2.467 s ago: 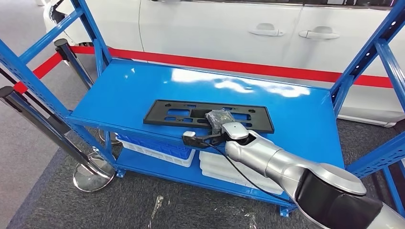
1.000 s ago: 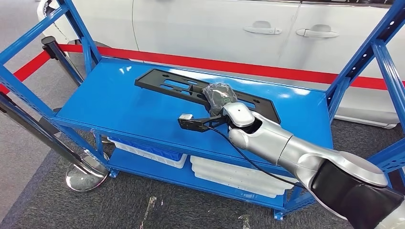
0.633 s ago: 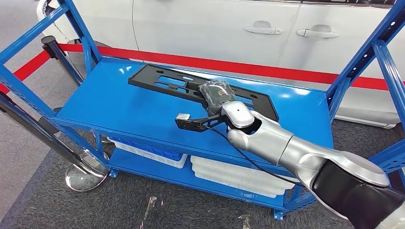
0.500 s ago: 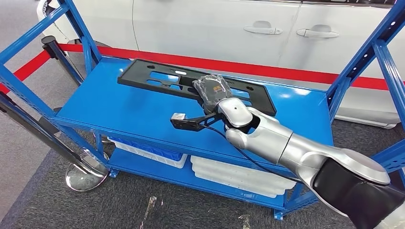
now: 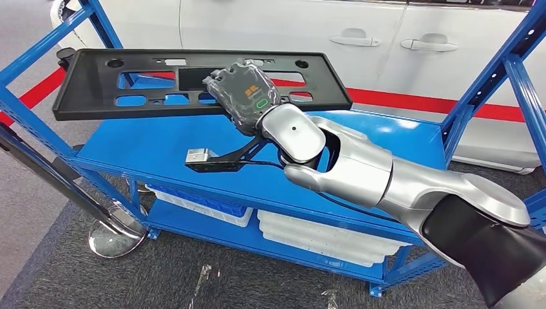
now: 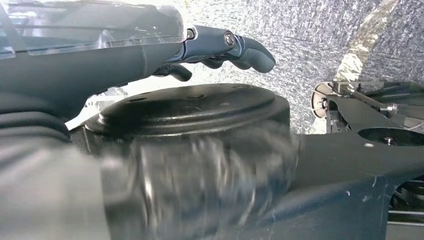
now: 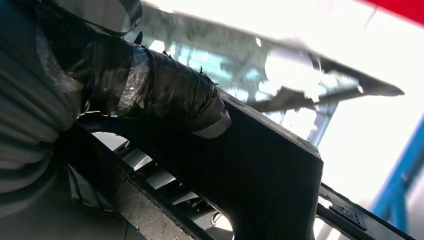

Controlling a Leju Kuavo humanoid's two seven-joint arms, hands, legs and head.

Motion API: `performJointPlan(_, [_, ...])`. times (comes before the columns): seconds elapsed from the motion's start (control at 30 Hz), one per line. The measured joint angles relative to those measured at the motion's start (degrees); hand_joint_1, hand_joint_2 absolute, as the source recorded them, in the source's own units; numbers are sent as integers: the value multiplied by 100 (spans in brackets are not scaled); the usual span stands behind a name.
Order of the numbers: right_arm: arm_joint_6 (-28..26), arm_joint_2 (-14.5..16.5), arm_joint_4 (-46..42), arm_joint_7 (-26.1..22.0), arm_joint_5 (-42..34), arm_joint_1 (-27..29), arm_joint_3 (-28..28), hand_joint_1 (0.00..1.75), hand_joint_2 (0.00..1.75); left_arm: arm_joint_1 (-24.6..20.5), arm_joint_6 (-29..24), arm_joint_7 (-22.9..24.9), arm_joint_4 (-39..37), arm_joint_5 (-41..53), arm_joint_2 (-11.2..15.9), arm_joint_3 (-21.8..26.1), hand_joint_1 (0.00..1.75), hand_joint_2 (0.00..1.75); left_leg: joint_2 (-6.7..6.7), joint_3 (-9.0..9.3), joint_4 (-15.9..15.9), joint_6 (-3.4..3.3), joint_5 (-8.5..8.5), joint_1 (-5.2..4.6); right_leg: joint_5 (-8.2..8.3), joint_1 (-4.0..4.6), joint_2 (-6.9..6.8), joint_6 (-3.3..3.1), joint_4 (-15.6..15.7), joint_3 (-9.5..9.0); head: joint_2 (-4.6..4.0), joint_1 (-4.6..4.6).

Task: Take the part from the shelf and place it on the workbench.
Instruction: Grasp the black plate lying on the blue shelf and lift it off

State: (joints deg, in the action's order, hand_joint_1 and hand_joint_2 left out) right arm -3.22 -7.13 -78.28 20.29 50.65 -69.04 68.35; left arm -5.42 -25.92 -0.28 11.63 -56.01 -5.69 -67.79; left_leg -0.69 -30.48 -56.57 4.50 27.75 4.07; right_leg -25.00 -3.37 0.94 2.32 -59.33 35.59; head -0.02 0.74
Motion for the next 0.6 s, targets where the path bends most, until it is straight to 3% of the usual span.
performJointPlan(0.23, [606,94,-501,-121,138,-488,212,175,175,-4,-21,-131,0,-69,-2,-1,0,175,-1,-1,0,0,0,0,0,0,-1,0,1,-1,0,-1])
performJointPlan(0.6, [945,211,-1112,-207,90,-842,501,175,175,-11,39,-394,0,-140,-2,-1,0,175,-1,-1,0,0,0,0,0,0,-1,0,5,-1,0,-1])
